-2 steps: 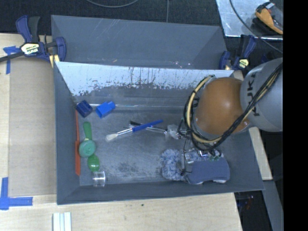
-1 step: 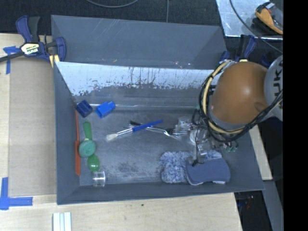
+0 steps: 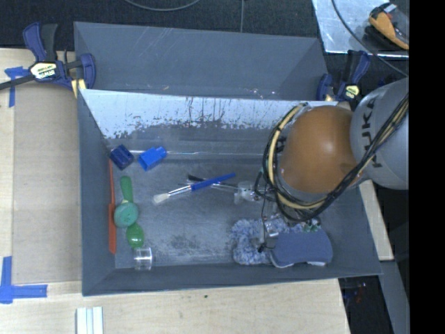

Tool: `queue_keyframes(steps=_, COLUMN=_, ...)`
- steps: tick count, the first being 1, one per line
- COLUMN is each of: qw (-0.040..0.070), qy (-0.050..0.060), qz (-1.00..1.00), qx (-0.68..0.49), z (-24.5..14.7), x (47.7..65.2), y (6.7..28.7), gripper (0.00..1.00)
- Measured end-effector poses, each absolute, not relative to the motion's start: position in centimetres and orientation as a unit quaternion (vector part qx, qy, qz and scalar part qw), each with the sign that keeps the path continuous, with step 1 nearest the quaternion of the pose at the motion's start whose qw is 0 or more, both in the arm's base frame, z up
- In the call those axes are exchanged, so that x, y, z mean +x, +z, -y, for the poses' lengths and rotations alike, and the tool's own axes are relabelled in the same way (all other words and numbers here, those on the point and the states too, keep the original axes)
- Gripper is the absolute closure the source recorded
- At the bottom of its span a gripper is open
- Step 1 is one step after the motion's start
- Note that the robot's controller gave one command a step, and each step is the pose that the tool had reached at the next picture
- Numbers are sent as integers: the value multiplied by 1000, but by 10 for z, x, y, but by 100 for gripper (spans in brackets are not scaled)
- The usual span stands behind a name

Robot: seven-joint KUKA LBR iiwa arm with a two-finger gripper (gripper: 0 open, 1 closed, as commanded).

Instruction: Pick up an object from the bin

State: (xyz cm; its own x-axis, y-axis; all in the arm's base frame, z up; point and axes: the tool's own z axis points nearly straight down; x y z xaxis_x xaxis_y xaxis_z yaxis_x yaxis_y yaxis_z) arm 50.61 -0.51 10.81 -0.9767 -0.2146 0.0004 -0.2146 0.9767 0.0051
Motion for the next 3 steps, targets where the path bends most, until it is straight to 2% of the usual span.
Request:
queue_keyframes(steps=1, qw=-10, qy=0, qz=961, qx=276, z=11, x=502, y=72, gripper=0)
queue_keyframes(steps=2, qw=-2, qy=-2, qz=997, qx=79, z=-11, x=495, y=72, gripper=100)
queue_keyframes(steps=3, qw=-2, qy=-2, qz=997, qx=79, z=-11, x=495, y=72, gripper=100)
